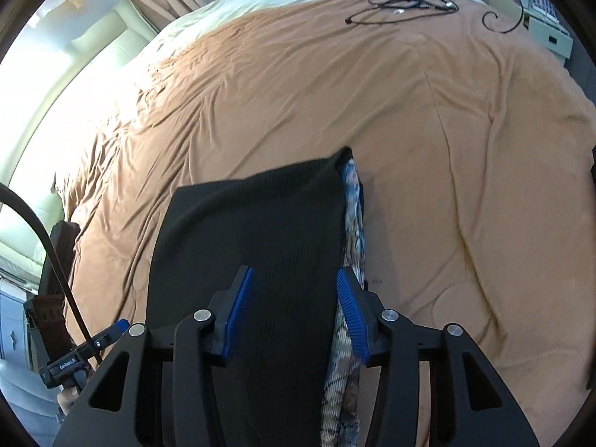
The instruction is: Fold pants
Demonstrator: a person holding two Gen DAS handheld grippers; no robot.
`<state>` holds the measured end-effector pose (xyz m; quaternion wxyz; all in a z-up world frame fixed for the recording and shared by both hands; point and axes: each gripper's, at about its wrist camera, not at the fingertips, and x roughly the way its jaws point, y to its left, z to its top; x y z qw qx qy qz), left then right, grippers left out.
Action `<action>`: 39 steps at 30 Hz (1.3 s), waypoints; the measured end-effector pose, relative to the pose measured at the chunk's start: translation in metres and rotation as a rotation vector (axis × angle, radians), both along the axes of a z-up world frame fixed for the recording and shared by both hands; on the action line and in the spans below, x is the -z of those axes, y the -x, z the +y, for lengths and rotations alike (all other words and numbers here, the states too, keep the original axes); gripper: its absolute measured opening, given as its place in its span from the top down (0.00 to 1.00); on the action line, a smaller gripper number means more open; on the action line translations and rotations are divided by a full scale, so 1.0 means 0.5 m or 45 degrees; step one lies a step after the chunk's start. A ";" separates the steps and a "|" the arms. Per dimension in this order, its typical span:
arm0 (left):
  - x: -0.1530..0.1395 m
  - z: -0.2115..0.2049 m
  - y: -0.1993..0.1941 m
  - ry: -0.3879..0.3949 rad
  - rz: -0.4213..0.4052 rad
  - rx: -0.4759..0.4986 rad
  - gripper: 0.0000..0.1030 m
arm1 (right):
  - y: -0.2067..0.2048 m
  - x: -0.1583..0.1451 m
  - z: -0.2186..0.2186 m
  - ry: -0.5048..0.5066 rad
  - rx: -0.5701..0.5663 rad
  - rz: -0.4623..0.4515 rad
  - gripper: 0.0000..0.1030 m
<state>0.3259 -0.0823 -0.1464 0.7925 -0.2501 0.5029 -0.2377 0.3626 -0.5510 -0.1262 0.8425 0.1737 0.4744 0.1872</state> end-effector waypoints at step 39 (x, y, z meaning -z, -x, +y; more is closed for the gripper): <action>0.044 -0.079 0.036 -0.003 0.171 0.093 0.49 | 0.099 0.043 -0.084 -0.061 0.169 -0.009 0.99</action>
